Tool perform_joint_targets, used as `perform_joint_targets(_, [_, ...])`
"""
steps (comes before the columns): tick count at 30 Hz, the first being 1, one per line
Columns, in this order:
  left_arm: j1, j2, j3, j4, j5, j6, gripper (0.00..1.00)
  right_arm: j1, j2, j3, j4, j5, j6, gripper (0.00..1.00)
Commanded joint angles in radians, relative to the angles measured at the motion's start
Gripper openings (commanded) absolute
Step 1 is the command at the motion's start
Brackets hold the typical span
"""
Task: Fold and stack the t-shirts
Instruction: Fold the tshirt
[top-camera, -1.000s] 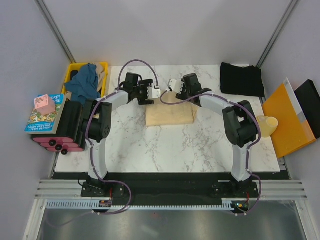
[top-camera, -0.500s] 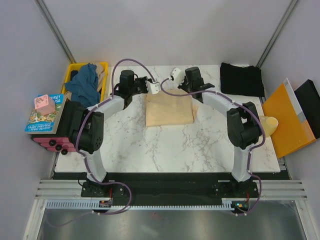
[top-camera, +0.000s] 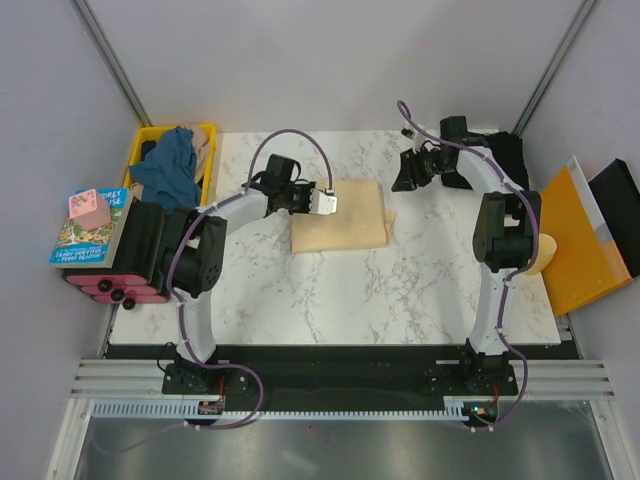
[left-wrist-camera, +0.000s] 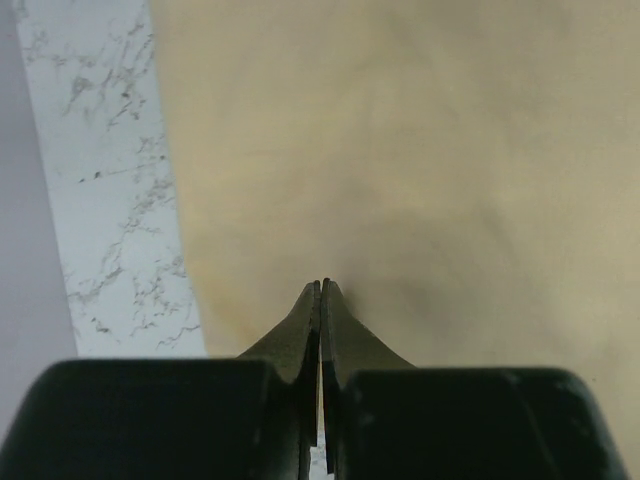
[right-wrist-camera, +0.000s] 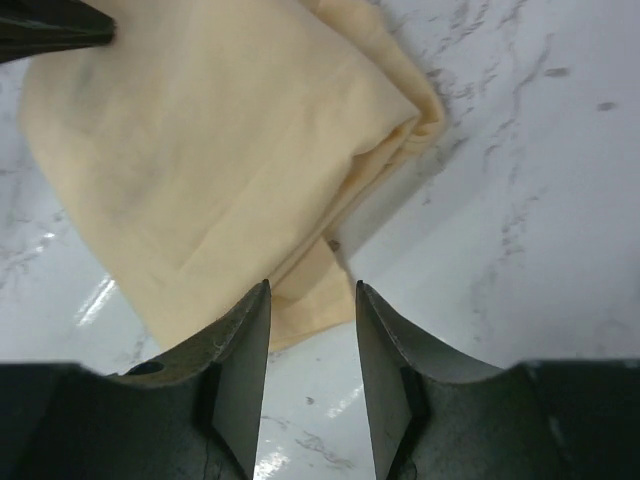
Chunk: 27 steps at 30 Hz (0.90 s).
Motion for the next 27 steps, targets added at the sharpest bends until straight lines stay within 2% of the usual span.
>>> perform_joint_targets(1, [-0.028,0.056,0.042,-0.044,-0.056,0.115,0.02,0.017,0.064,0.025,-0.077,-0.308,0.054,0.46])
perform_joint_targets(8, [-0.014,0.095,0.102,-0.025,-0.166,0.097,0.02,0.010,0.141,0.069,-0.091,-0.452,0.082,0.48])
perform_joint_targets(13, [-0.014,0.096,0.076,-0.039,-0.203,0.143,0.02,-0.002,0.182,0.065,-0.089,-0.387,0.085,0.51])
perform_joint_targets(20, [-0.026,0.067,0.084,-0.039,-0.207,0.126,0.02,-0.011,0.231,0.063,-0.089,-0.337,0.074,0.50])
perform_joint_targets(27, [-0.038,0.023,0.131,-0.039,-0.198,0.099,0.02,-0.046,0.133,0.050,-0.129,-0.290,0.060,0.56])
